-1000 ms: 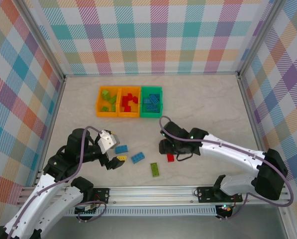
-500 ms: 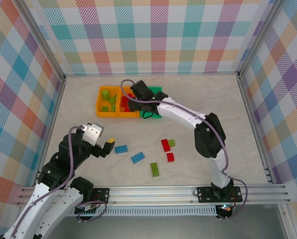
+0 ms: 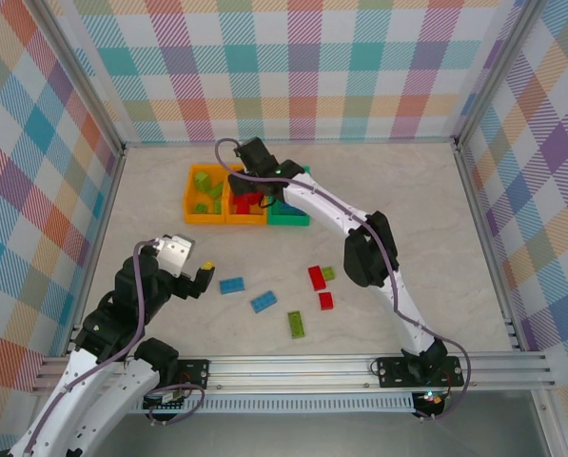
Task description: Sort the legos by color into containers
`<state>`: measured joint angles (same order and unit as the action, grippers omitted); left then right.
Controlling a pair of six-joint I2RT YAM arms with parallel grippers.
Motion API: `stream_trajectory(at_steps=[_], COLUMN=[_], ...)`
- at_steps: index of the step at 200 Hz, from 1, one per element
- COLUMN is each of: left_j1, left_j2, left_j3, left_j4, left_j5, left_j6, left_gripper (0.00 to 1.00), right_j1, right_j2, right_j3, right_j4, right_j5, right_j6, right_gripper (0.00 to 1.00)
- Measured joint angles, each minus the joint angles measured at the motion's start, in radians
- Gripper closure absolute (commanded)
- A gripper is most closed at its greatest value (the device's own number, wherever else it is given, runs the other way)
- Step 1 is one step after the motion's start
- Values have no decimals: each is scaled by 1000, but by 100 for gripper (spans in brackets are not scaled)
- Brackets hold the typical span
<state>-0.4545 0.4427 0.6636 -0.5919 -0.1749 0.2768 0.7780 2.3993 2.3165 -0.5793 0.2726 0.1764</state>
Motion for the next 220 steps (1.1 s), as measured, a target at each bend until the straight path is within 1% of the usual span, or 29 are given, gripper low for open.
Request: stream_trajectory(at_steps=[24, 45, 63, 77, 92, 103, 111, 115, 132, 148, 154, 171, 187, 203, 220], left_j1=[0, 0, 2, 3, 5, 6, 6, 6, 6, 5, 5, 3, 3, -3, -6], left_j2=[0, 2, 22, 72, 166, 241, 282, 303, 365, 414, 424, 441, 473, 529, 602], left_j3=[-2, -3, -1, 26, 95, 148, 167, 171, 155, 101, 73, 1, -47, -61, -60], left_j4=[0, 0, -1, -26, -71, -87, -87, -85, -85, -75, -67, -52, -39, -30, -3], left_j5=[-3, -5, -18, -29, -36, -35, -35, -35, -24, 3, 14, 49, 85, 121, 150], left_j6=[0, -5, -45, -127, -277, -415, -520, -595, -849, -1079, -1164, -1366, -1536, -1644, -1714], left_gripper=[0, 0, 0, 0, 0, 0, 4, 6, 9, 14, 15, 18, 18, 17, 16], right_j1=[0, 0, 0, 0, 0, 0, 0, 0, 3, 13, 19, 45, 64, 80, 88], right_j2=[-5, -47, -166, -306, -482, -602, -687, -727, -888, -1019, -1059, -1144, -1183, -1196, -1204], right_j3=[7, -54, -225, -406, -604, -721, -797, -834, -984, -1116, -1158, -1250, -1293, -1310, -1327], right_j4=[-26, -37, -23, 7, 45, 67, 82, 90, 114, 124, 122, 107, 78, 59, 54], right_j5=[0, -1, -21, -49, -80, -104, -116, -120, -151, -177, -190, -237, -283, -317, -332], right_j6=[-20, -36, -44, -57, -68, -77, -80, -80, -79, -68, -63, -54, -40, -23, -4], right_gripper=[24, 23, 18, 14, 11, 9, 8, 7, 4, 0, 0, 0, 0, 0, 0])
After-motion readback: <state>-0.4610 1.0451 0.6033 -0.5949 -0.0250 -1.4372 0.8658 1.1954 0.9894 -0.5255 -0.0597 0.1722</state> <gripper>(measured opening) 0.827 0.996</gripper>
